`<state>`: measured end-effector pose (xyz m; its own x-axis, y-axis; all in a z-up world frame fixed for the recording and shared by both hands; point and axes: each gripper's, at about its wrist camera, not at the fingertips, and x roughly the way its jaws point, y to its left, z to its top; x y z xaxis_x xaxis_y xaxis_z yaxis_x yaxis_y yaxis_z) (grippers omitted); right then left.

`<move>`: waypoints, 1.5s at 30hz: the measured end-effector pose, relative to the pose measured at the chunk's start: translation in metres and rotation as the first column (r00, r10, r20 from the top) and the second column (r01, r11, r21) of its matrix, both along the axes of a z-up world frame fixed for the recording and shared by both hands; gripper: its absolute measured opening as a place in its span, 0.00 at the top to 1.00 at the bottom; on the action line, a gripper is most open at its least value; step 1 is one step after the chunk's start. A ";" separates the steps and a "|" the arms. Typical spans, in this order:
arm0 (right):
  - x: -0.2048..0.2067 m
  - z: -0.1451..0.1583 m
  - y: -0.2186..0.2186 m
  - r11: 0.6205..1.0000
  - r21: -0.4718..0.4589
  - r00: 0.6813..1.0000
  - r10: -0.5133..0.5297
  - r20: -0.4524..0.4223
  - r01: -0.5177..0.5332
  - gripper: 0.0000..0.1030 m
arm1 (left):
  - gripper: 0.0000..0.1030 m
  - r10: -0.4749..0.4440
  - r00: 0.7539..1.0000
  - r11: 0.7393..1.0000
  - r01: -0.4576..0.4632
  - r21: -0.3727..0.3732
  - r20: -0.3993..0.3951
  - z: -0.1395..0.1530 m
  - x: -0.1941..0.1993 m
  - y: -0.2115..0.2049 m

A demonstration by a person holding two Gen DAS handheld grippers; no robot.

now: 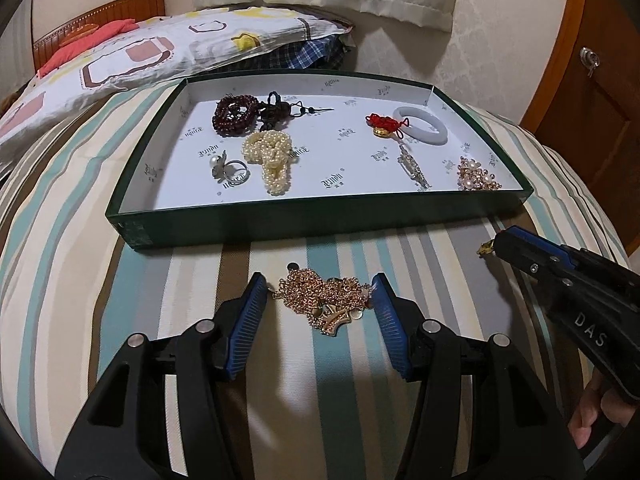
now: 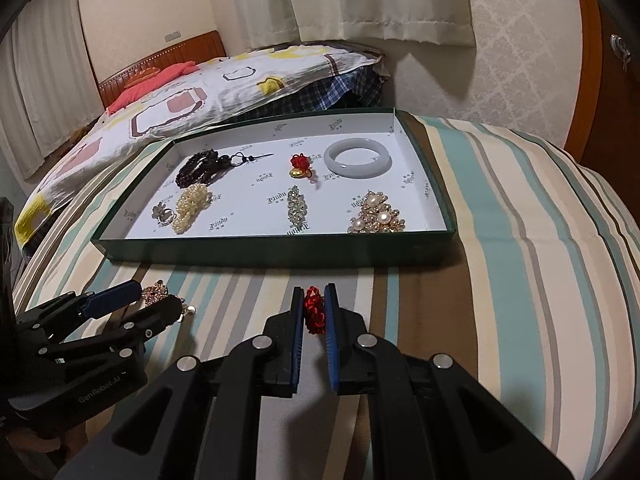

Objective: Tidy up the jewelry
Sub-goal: 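Grasp the gold chain necklace with the left tool while the right tool grasps another red tassel charm, then release the gold chain into the box with the left tool while the right tool drops the charm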

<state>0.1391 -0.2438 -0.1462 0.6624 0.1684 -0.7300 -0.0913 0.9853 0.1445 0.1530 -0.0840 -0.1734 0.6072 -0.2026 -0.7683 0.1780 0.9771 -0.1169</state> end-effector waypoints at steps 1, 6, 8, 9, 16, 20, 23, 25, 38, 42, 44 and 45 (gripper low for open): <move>0.000 0.000 0.000 1.000 0.000 1.000 -0.001 0.000 0.001 0.90 | 0.56 -0.003 1.000 1.000 0.003 0.000 0.001 0.000 0.000 0.000; 0.000 -0.001 0.000 1.000 0.005 1.000 -0.003 -0.001 0.003 0.90 | 0.75 -0.020 1.000 1.000 0.020 -0.013 -0.001 0.000 0.000 0.002; 0.000 -0.001 0.000 1.000 0.005 1.000 -0.003 -0.001 0.003 0.90 | 0.80 -0.019 1.000 1.000 0.019 -0.022 -0.003 0.001 0.001 0.004; 0.000 -0.001 0.000 1.000 0.006 1.000 -0.003 -0.001 0.003 0.90 | 0.81 -0.018 1.000 1.000 0.018 -0.026 -0.003 0.000 0.001 0.004; 0.000 -0.002 0.000 1.000 0.011 1.000 -0.005 0.003 0.005 0.90 | 0.82 -0.006 1.000 0.998 0.007 -0.064 0.007 0.002 -0.001 0.010; 0.000 -0.001 0.000 1.000 0.011 1.000 -0.005 0.004 0.005 0.90 | 0.82 -0.008 0.999 0.999 0.009 -0.051 0.037 0.007 -0.005 0.011; -0.001 0.000 0.000 1.000 0.017 1.000 -0.005 0.008 0.005 0.90 | 0.82 -0.010 0.998 0.999 0.012 -0.037 0.057 0.010 -0.008 0.010; -0.002 0.002 0.000 1.000 0.025 1.000 -0.007 0.014 0.006 0.90 | 0.82 -0.012 0.998 1.000 0.014 -0.028 0.070 0.012 -0.010 0.010; -0.007 0.031 0.005 0.999 0.041 0.995 0.001 0.102 -0.005 0.90 | 0.82 0.011 0.990 0.999 -0.004 -0.049 0.139 0.041 -0.015 0.022; -0.009 0.041 0.008 0.999 0.040 0.992 0.006 0.129 -0.011 0.90 | 0.82 0.020 0.986 0.998 -0.010 -0.058 0.163 0.052 -0.015 0.025; -0.008 0.046 0.009 0.999 0.046 0.990 0.009 0.143 -0.016 0.90 | 0.82 0.024 0.985 0.998 -0.013 -0.061 0.171 0.056 -0.016 0.026; -0.009 0.049 0.009 0.999 0.046 0.989 0.010 0.149 -0.017 0.90 | 0.82 0.027 0.984 0.998 -0.015 -0.064 0.176 0.058 -0.016 0.027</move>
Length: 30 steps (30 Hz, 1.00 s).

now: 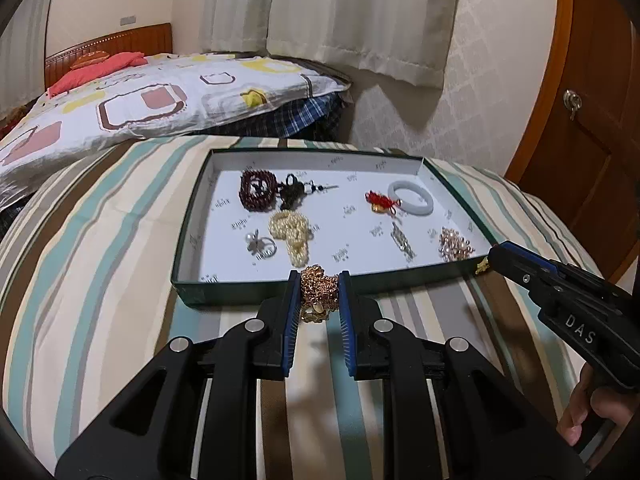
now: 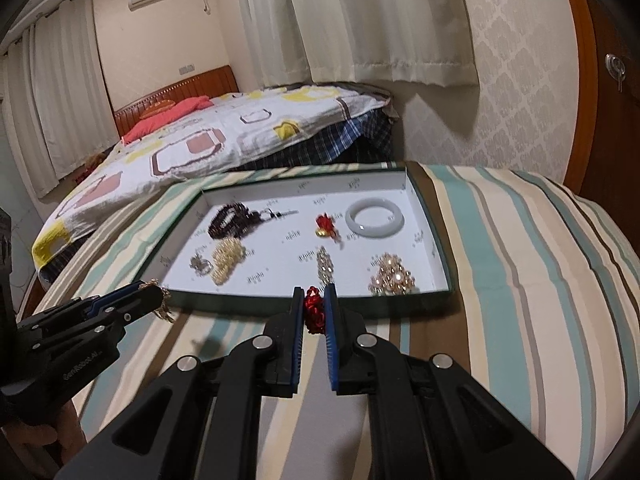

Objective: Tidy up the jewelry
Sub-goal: 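Release the gold chain into the box with the left tool while the right tool drops the charm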

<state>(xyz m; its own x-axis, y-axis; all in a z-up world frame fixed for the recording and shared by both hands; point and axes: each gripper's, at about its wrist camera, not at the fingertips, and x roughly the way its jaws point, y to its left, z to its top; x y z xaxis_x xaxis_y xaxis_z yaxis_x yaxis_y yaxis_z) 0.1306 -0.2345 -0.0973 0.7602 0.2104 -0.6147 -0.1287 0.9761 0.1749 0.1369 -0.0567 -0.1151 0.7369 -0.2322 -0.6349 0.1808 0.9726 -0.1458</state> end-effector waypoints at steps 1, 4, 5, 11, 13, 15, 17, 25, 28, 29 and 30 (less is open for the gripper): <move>-0.001 0.003 0.000 1.000 -0.001 1.000 0.001 0.007 -0.001 0.90 | 0.82 0.001 1.000 1.000 -0.001 0.000 0.004 0.002 0.000 0.000; 0.000 0.010 0.002 1.000 -0.005 1.000 0.006 0.029 -0.006 0.90 | 0.82 0.008 1.000 1.000 -0.008 -0.002 0.024 0.009 0.000 0.002; 0.002 0.013 0.003 1.000 -0.007 0.999 0.008 0.037 -0.008 0.90 | 0.82 0.010 1.000 1.000 -0.009 -0.001 0.030 0.012 0.000 0.003; 0.009 0.025 0.008 1.000 -0.018 0.997 0.022 0.077 -0.021 0.90 | 0.82 0.020 0.998 1.000 -0.019 -0.015 0.064 0.025 0.009 0.006; 0.012 0.029 0.010 0.999 -0.024 0.995 0.028 0.094 -0.026 0.90 | 0.82 0.021 0.997 1.000 -0.020 -0.018 0.078 0.030 0.013 0.005; 0.016 0.034 0.012 0.999 -0.030 0.993 0.031 0.110 -0.028 0.90 | 0.82 0.019 0.995 1.000 -0.017 -0.022 0.095 0.036 0.019 0.003; 0.021 0.038 0.012 0.999 -0.034 0.992 0.032 0.122 -0.028 0.90 | 0.82 0.016 0.994 1.000 -0.013 -0.027 0.111 0.042 0.024 0.000; 0.039 0.053 0.011 0.998 -0.055 0.983 0.035 0.180 -0.025 0.90 | 0.82 -0.008 0.985 0.999 0.016 -0.047 0.170 0.061 0.048 -0.020; 0.047 0.055 0.009 0.998 -0.064 0.980 0.039 0.196 -0.027 0.90 | 0.82 -0.008 0.984 0.998 0.018 -0.055 0.178 0.062 0.059 -0.027; 0.050 0.053 0.008 0.998 -0.065 0.980 0.040 0.197 -0.028 0.90 | 0.82 -0.007 0.984 0.998 0.018 -0.058 0.179 0.060 0.063 -0.030; 0.053 0.051 0.006 0.997 -0.065 0.980 0.040 0.196 -0.028 0.90 | 0.82 -0.006 0.984 0.998 0.017 -0.058 0.178 0.059 0.065 -0.031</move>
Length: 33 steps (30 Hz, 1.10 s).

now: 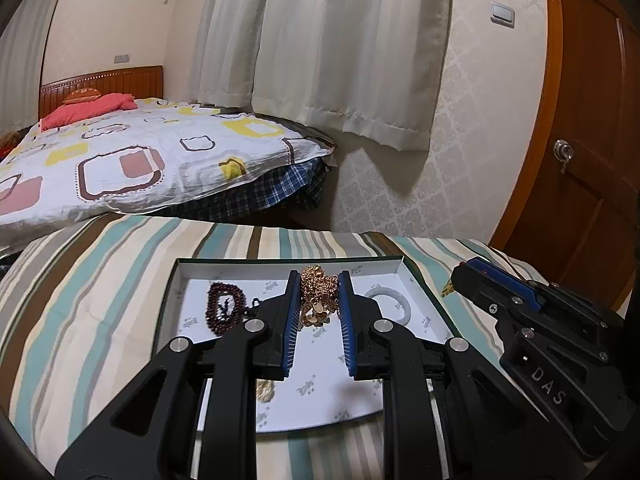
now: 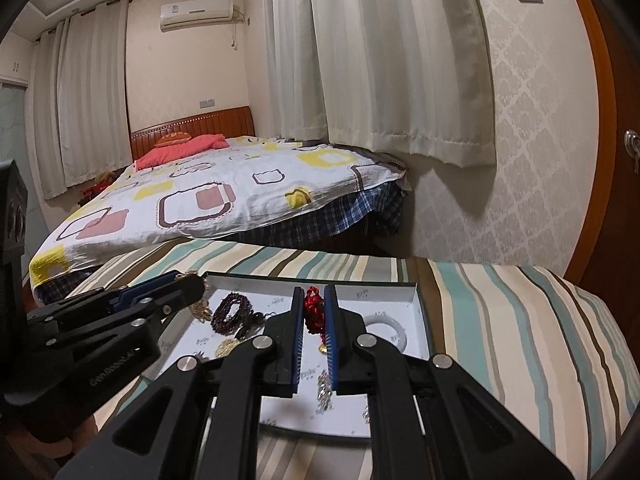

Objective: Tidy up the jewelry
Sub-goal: 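Release the gold chain into the box with the left tool while the right tool drops the charm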

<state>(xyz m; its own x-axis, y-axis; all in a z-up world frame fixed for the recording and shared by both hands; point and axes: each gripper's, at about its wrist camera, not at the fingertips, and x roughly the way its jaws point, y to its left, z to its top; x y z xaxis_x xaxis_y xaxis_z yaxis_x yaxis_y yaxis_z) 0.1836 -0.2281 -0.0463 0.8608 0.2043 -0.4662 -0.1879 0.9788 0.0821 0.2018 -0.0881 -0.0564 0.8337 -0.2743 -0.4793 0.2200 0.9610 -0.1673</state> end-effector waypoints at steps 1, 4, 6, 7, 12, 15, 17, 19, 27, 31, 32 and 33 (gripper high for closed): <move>0.001 -0.003 -0.001 1.000 0.000 1.000 0.001 -0.004 -0.001 0.90 | 0.82 0.001 1.000 1.000 -0.001 0.000 -0.003 -0.004 0.004 -0.002; 0.009 -0.015 -0.005 1.000 0.000 1.000 -0.001 -0.027 0.000 0.90 | 0.82 0.002 1.000 1.000 -0.002 0.008 -0.025 -0.016 0.013 -0.009; 0.017 -0.027 -0.008 1.000 0.006 0.998 -0.003 -0.060 0.004 0.90 | 0.82 0.001 0.999 1.000 0.000 0.017 -0.054 -0.028 0.020 -0.012; 0.018 -0.030 -0.008 1.000 0.008 0.998 -0.004 -0.069 0.005 0.90 | 0.82 0.001 0.998 1.000 0.001 0.022 -0.065 -0.033 0.022 -0.014; 0.030 -0.057 -0.012 1.000 0.002 0.990 -0.013 -0.137 0.013 0.90 | 0.82 -0.001 0.992 0.999 0.007 0.052 -0.122 -0.059 0.036 -0.021; 0.034 -0.069 -0.011 1.000 -0.001 0.985 -0.012 -0.170 0.012 0.90 | 0.82 0.000 0.988 0.998 0.009 0.056 -0.156 -0.071 0.040 -0.021; 0.037 -0.076 -0.011 1.000 0.000 0.981 -0.010 -0.192 0.010 0.90 | 0.82 0.001 0.986 0.998 0.010 0.063 -0.169 -0.077 0.042 -0.022; 0.039 -0.082 -0.011 1.000 -0.001 0.978 -0.010 -0.209 0.010 0.90 | 0.82 0.004 0.983 0.997 0.009 0.071 -0.181 -0.082 0.044 -0.023; 0.048 -0.097 -0.012 1.000 0.002 0.961 -0.012 -0.275 0.013 0.90 | 0.82 0.011 0.969 0.997 0.009 0.080 -0.246 -0.100 0.054 -0.024; 0.051 -0.098 -0.012 1.000 -0.003 0.960 -0.014 -0.281 0.014 0.90 | 0.82 0.011 0.967 0.996 0.012 0.088 -0.255 -0.102 0.054 -0.026; 0.051 -0.098 -0.012 1.000 -0.003 0.959 -0.014 -0.283 0.014 0.90 | 0.82 0.010 0.967 0.996 0.013 0.089 -0.256 -0.102 0.054 -0.027; 0.051 -0.098 -0.012 1.000 -0.004 0.959 -0.014 -0.282 0.014 0.90 | 0.82 0.010 0.967 0.996 0.013 0.090 -0.256 -0.102 0.054 -0.027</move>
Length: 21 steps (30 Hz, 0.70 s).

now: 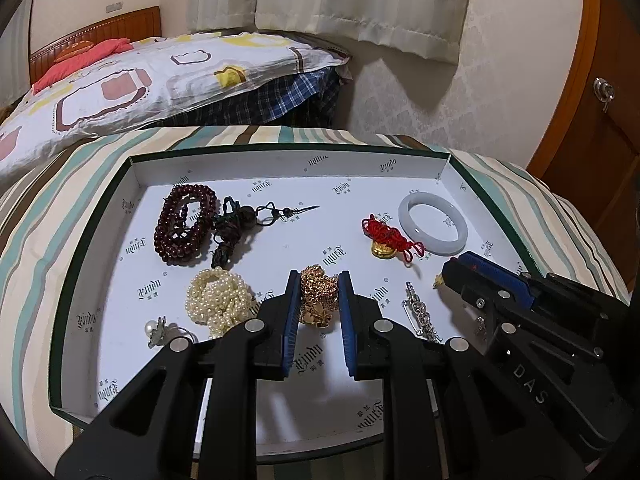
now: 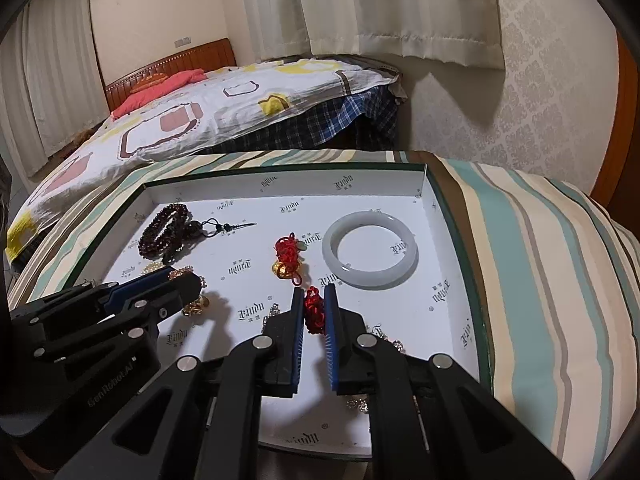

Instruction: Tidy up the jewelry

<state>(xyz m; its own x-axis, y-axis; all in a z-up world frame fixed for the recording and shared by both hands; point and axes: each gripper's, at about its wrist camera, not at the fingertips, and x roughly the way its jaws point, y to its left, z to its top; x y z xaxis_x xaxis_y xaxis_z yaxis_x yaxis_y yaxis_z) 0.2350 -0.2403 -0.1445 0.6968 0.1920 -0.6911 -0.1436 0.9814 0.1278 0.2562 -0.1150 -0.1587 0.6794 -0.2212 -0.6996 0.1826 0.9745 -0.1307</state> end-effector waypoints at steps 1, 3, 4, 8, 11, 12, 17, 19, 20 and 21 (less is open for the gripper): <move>0.000 0.000 0.000 1.000 0.000 1.000 0.001 -0.002 -0.001 0.90 | 0.82 0.000 1.000 1.000 0.000 0.002 0.000 0.000 0.000 -0.001; 0.001 -0.001 0.000 1.000 0.000 1.000 0.003 -0.009 -0.003 0.90 | 0.82 -0.002 1.000 1.000 0.002 0.001 -0.006 -0.001 0.001 -0.001; 0.002 -0.001 0.000 1.000 0.000 1.000 0.004 -0.011 -0.004 0.90 | 0.82 -0.002 1.000 1.000 0.002 0.002 -0.008 -0.001 0.002 -0.001; 0.004 -0.002 0.000 1.000 -0.002 1.000 0.008 -0.018 -0.008 0.90 | 0.82 -0.003 1.000 1.000 0.003 0.007 -0.017 -0.003 0.004 -0.002; 0.006 -0.002 -0.001 1.000 0.002 1.000 0.011 -0.029 -0.011 0.89 | 0.82 -0.013 0.999 1.000 0.013 0.007 -0.037 -0.005 0.005 -0.003; 0.007 -0.003 -0.001 1.000 0.005 0.999 0.010 -0.030 -0.010 0.88 | 0.82 -0.016 0.999 1.000 0.016 0.006 -0.044 -0.006 0.006 -0.003; 0.007 -0.006 -0.002 1.000 0.007 0.999 0.004 -0.039 -0.004 0.71 | 0.77 -0.005 0.999 1.000 0.005 0.004 -0.054 -0.009 0.006 0.000; 0.006 -0.004 -0.001 1.000 -0.001 1.000 0.002 -0.027 -0.002 0.64 | 0.72 -0.002 0.999 1.000 0.002 0.012 -0.048 -0.008 0.005 0.001; 0.005 -0.003 -0.001 1.000 -0.003 1.000 0.002 -0.025 -0.002 0.63 | 0.72 -0.001 0.999 1.000 0.002 0.014 -0.048 -0.008 0.004 0.002; 0.004 -0.002 0.000 1.000 -0.004 1.000 0.001 -0.019 -0.001 0.60 | 0.71 -0.002 0.999 1.000 0.003 0.013 -0.048 -0.007 0.004 0.002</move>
